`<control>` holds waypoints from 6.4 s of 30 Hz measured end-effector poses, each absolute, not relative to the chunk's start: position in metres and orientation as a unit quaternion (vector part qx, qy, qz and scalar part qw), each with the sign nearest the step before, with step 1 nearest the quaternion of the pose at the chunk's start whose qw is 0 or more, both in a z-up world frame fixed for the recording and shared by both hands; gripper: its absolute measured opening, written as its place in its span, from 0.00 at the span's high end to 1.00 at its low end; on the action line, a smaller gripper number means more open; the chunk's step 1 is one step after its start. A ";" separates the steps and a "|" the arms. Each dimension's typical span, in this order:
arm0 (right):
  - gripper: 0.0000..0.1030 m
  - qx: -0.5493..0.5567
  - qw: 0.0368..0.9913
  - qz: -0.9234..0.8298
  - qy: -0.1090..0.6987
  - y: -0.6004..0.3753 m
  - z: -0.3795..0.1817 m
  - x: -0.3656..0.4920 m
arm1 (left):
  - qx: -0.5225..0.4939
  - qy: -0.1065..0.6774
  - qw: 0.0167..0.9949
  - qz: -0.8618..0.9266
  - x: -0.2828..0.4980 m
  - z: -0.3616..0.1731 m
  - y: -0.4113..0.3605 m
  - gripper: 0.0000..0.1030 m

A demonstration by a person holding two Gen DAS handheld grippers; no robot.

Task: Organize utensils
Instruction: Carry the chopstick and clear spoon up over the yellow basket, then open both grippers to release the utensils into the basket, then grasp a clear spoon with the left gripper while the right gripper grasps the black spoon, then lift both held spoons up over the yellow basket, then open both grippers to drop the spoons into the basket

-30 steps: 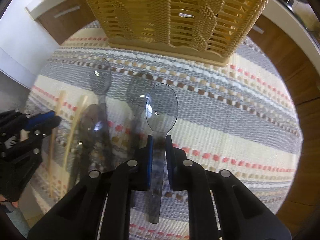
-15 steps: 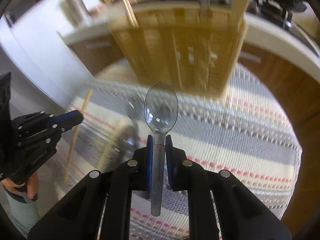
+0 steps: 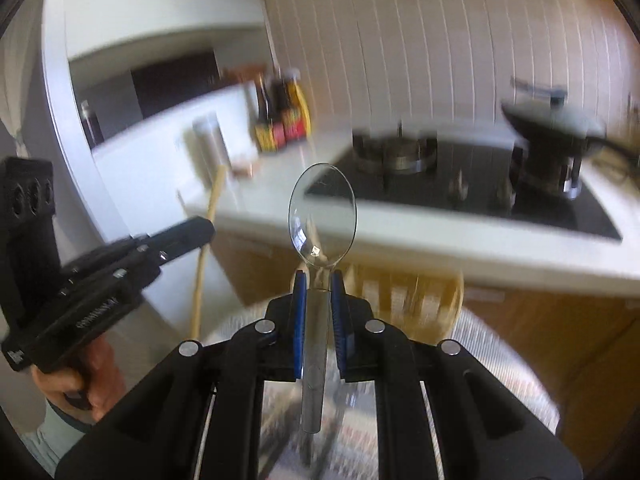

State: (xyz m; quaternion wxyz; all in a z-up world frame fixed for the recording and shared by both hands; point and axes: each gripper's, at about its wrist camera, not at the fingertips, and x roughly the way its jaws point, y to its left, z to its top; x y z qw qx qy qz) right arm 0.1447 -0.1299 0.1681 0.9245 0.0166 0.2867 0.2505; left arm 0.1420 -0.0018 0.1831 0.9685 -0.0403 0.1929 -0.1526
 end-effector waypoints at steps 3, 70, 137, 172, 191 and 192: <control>0.90 0.029 0.937 0.251 0.240 -0.137 0.188 0.154 | -0.029 0.159 0.977 -0.138 0.157 0.192 -0.008 0.97; 0.60 0.030 0.915 0.121 0.384 -0.173 0.100 0.106 | -0.091 0.241 0.949 -0.180 0.117 0.114 0.041 0.44; 0.95 0.019 0.894 0.141 0.426 -0.188 0.039 0.019 | -0.022 0.399 0.896 -0.194 0.096 0.063 -0.026 0.93; 0.95 0.055 0.968 0.168 0.177 -0.197 0.101 0.248 | -0.110 0.117 0.971 -0.176 0.243 0.113 -0.011 0.93; 0.95 0.035 0.967 0.176 0.182 -0.194 0.068 0.252 | -0.110 0.106 0.977 -0.146 0.249 0.072 -0.010 0.91; 0.95 0.038 0.965 0.180 0.187 -0.196 0.067 0.251 | -0.111 0.107 0.977 -0.146 0.247 0.070 -0.009 0.90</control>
